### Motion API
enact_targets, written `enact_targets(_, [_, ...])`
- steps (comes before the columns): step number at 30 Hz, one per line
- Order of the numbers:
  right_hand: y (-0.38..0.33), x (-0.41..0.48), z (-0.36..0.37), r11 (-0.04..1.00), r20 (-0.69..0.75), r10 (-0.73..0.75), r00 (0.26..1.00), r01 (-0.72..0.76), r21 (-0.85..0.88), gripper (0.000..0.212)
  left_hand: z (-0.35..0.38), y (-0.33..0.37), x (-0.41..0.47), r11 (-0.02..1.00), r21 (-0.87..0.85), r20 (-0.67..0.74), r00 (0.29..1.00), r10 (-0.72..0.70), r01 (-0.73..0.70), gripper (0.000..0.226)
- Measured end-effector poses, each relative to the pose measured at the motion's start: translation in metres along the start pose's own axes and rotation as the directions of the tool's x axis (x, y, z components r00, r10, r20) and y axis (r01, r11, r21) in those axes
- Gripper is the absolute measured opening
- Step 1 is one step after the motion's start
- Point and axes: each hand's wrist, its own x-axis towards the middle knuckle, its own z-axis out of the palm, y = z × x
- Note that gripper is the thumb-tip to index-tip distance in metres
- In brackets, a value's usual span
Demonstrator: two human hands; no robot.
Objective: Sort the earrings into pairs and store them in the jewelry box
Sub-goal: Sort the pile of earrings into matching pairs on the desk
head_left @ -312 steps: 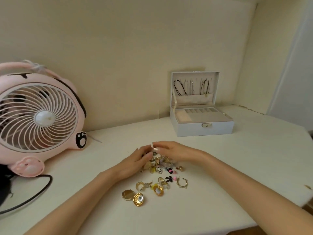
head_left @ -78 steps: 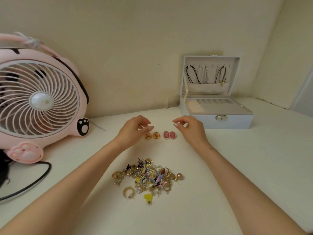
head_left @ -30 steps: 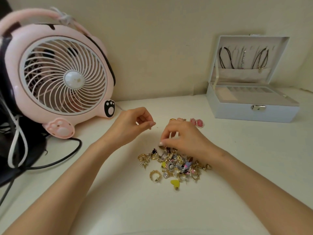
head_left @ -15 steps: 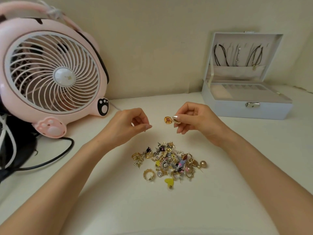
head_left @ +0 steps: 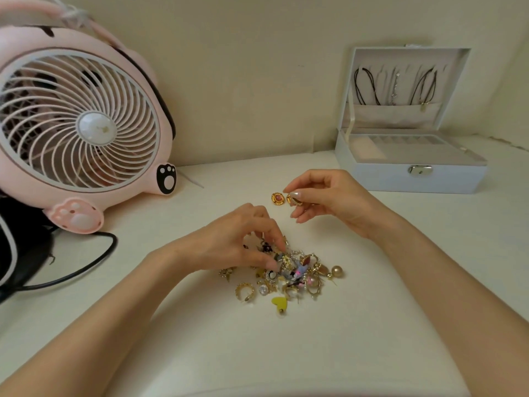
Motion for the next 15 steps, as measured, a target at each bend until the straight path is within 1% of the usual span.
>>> enact_targets(2, [0.001, 0.000, 0.001, 1.000, 0.013, -0.004, 1.000, 0.004, -0.028, 0.012, 0.001, 0.000, 0.000, 1.000, 0.020, 0.020, 1.000, -0.001, 0.001, 0.024])
enact_targets(5, [0.002, 0.000, 0.002, 0.997, 0.041, -0.013, 0.999, 0.016, -0.074, 0.013, -0.003, 0.003, -0.001, 1.000, 0.030, -0.031, 1.000, -0.002, 0.003, 0.024])
enact_targets(7, [0.003, 0.000, 0.002, 0.996, 0.054, -0.015, 0.998, 0.019, -0.082, 0.014, -0.005, 0.006, -0.003, 0.998, 0.047, -0.025, 0.999, -0.027, 0.028, 0.025])
enact_targets(10, [0.004, 0.001, 0.001, 0.996, 0.067, -0.010, 0.998, 0.016, -0.093, 0.017, 0.000, 0.012, -0.003, 0.975, 0.221, 0.063, 0.998, -0.011, -0.003, 0.028])
enact_targets(11, [0.004, 0.001, 0.001, 0.996, 0.064, -0.005, 0.998, 0.011, -0.092, 0.016, 0.003, 0.014, -0.003, 0.969, 0.246, 0.077, 0.997, -0.001, -0.018, 0.026])
enact_targets(13, [0.004, 0.002, 0.000, 0.996, 0.037, 0.002, 0.999, 0.001, -0.085, 0.014, 0.003, 0.015, -0.002, 0.972, 0.235, 0.082, 0.997, 0.004, -0.024, 0.019])
enact_targets(15, [0.004, 0.003, -0.004, 0.996, -0.012, 0.012, 1.000, -0.013, -0.086, 0.012, 0.000, 0.015, -0.003, 0.984, 0.177, 0.067, 0.998, 0.003, -0.015, 0.016])
